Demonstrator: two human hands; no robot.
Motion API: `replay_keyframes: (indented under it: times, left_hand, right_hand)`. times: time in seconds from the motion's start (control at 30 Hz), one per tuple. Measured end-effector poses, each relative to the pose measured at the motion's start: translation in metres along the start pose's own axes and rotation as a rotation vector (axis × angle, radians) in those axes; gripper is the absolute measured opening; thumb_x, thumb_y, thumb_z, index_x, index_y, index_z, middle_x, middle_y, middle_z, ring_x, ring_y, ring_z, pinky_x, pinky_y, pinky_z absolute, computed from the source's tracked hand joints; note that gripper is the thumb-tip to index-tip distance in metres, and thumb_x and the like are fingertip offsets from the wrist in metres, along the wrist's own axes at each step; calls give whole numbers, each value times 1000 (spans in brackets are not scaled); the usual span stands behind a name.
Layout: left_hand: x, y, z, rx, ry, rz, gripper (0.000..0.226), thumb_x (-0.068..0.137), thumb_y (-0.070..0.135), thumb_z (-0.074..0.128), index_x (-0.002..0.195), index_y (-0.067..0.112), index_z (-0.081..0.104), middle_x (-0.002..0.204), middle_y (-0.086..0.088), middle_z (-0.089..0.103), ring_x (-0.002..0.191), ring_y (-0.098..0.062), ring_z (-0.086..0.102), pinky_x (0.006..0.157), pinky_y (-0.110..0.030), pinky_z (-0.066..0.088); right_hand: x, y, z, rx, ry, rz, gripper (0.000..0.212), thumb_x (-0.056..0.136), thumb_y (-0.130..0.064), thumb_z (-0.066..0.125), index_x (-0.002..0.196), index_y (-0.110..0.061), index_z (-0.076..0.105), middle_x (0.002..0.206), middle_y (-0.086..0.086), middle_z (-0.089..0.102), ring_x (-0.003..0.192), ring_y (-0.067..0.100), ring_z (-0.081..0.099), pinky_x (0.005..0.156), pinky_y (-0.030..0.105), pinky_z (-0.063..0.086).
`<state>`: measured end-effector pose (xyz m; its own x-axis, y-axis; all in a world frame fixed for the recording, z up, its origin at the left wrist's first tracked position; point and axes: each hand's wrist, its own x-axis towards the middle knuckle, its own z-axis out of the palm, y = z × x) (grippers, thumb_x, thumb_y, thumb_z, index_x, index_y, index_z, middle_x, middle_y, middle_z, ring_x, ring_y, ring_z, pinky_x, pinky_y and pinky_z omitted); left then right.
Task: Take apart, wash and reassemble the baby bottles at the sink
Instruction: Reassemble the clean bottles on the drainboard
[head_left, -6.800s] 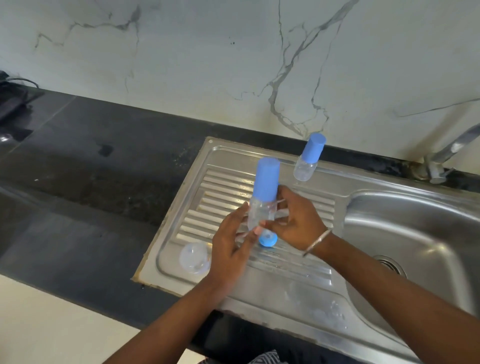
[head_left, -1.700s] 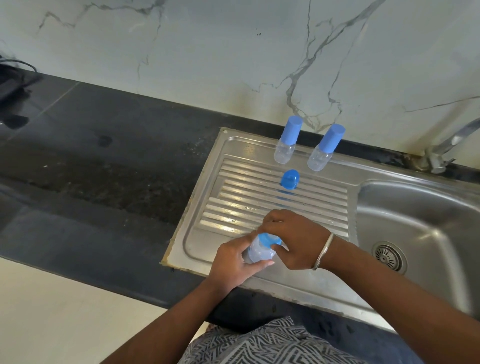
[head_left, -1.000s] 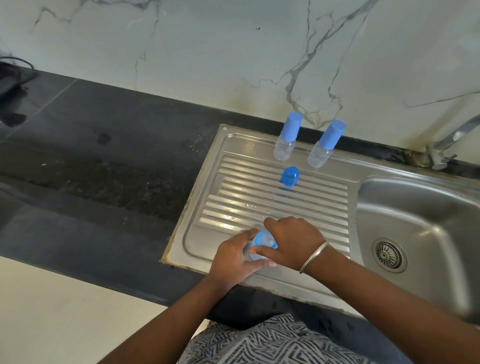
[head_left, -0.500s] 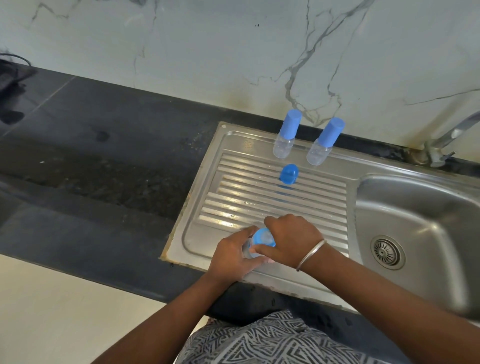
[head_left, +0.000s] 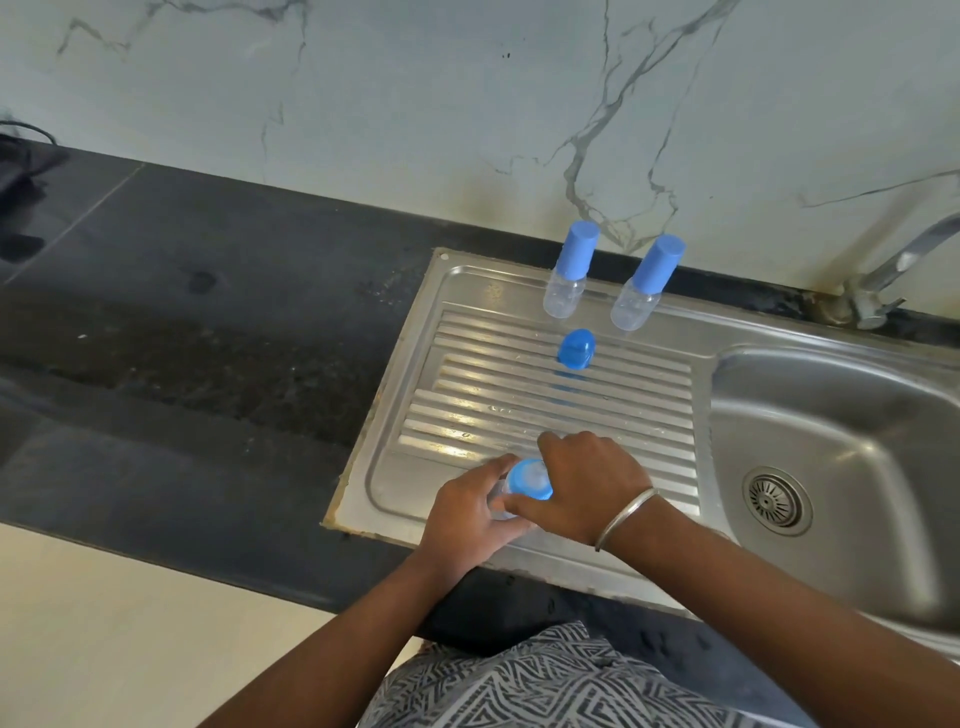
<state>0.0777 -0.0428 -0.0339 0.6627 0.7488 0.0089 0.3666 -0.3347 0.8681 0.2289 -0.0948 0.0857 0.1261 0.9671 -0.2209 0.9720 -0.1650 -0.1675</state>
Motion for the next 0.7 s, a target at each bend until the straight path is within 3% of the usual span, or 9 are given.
replay_keyframes:
  times: [0.17,0.23,0.37,0.47,0.53,0.6,0.7]
  left_hand:
    - [-1,1,0,33,35,22,61,70,44,84,126,30,64,109,20,70,94,6,62,85,-17,52]
    - [-1,3,-2,44,28,33,60,70,48,80,125,31,64,110,20,70,98,4,63,86,-19,53]
    - [0,2,-1,53,22,36,63,69,50,77,127,34,61,110,19,71,99,2,65,84,-21,54]
    - [0,-3,0,65,31,32,64,70,45,82,129,33,60,112,18,70,98,1,65,84,-27,56]
    - [0,-3,1,65,32,39,63,70,45,83,128,35,60,112,18,71,99,1,65,86,-27,56]
    - [1,-1,0,63,31,37,62,70,45,83,127,37,60,110,19,71,99,1,65,86,-26,56]
    - [1,-1,0,71,24,44,62,70,48,83,127,36,61,112,20,70,101,3,64,86,-24,56]
  right_hand:
    - [-1,1,1,60,-34,-62,44,76,-50,62,115,-33,51,96,-8,58,85,15,61,74,30,56]
    - [-1,-2,1,29,-5,8,38,85,-55,56,109,-26,56,91,-5,60,81,14,60,73,28,55]
    - [-3,-4,-1,0,2,79,58,82,-73,47,105,-21,56,84,-6,54,74,13,57,68,28,52]
    - [-6,-5,1,54,8,-30,56,77,-59,61,122,-30,46,101,-6,56,83,14,58,74,28,55]
    - [-5,-5,4,48,4,-38,48,80,-48,63,122,-31,47,102,-6,58,86,14,60,75,28,56]
    - [-3,-5,5,30,24,23,41,87,-54,56,116,-25,51,99,-4,61,82,13,59,72,25,52]
    - [-1,-4,6,-14,24,65,54,87,-69,46,111,-21,52,98,-2,64,75,12,54,67,24,47]
